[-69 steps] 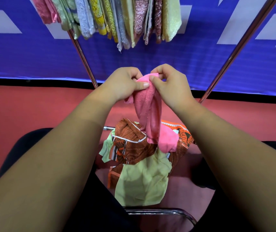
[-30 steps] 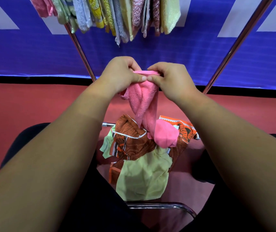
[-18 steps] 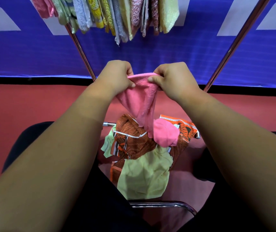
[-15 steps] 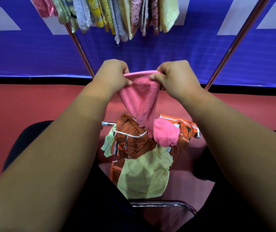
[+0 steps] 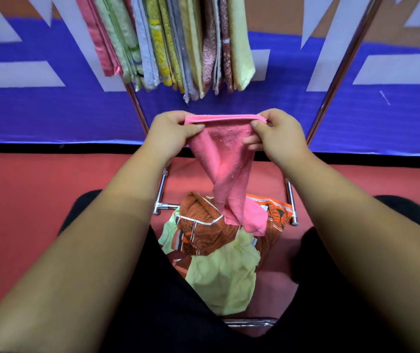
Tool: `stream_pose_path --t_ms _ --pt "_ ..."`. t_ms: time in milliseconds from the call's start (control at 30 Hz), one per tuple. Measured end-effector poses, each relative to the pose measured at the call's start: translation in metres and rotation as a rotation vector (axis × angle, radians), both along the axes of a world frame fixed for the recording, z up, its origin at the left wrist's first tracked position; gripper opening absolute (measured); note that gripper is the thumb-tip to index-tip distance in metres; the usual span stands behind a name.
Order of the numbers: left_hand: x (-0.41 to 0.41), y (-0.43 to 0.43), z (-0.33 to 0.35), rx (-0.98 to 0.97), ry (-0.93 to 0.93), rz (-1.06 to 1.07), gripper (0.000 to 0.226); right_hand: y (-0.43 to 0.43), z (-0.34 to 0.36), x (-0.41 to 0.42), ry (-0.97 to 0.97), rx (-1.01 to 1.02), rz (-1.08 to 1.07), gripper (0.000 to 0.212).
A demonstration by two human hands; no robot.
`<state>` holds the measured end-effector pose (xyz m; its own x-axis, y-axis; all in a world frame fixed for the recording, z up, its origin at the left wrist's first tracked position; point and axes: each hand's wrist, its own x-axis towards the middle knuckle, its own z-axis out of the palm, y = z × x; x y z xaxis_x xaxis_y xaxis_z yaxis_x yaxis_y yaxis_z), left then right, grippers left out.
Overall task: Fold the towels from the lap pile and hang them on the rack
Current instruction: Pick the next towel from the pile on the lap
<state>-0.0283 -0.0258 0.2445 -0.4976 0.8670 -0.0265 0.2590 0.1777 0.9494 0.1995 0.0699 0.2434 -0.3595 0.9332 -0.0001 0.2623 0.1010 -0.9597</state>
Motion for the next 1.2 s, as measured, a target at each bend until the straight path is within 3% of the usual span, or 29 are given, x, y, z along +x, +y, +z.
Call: stream_pose_path --t_ms 167,400,633,900,1067,1200 --pt "0.022 -0.017 0.048 0.134 -0.050 0.006 0.009 -0.018 0.052 0.013 0.202 -0.108 -0.041 0.008" --pt "0.036 -0.022 0.148 0.268 -0.270 -0.008 0.012 -0.026 0.145 0.025 0.172 0.139 -0.127 0.012" --pt "0.049 -0.032 0.267 0.448 -0.121 -0.002 0.013 -0.006 0.248 0.033 0.172 0.415 -0.156 0.007" --pt "0.056 -0.055 0.373 0.563 0.028 0.074 0.010 -0.051 0.358 0.039 0.189 0.561 -0.180 0.018" --pt "0.055 -0.074 0.417 0.600 0.106 0.112 0.011 -0.054 0.404 0.038 0.264 0.496 -0.084 0.018" --pt "0.057 -0.091 0.449 0.613 -0.034 0.056 0.019 -0.053 0.435 0.037 0.464 0.354 0.051 0.014"
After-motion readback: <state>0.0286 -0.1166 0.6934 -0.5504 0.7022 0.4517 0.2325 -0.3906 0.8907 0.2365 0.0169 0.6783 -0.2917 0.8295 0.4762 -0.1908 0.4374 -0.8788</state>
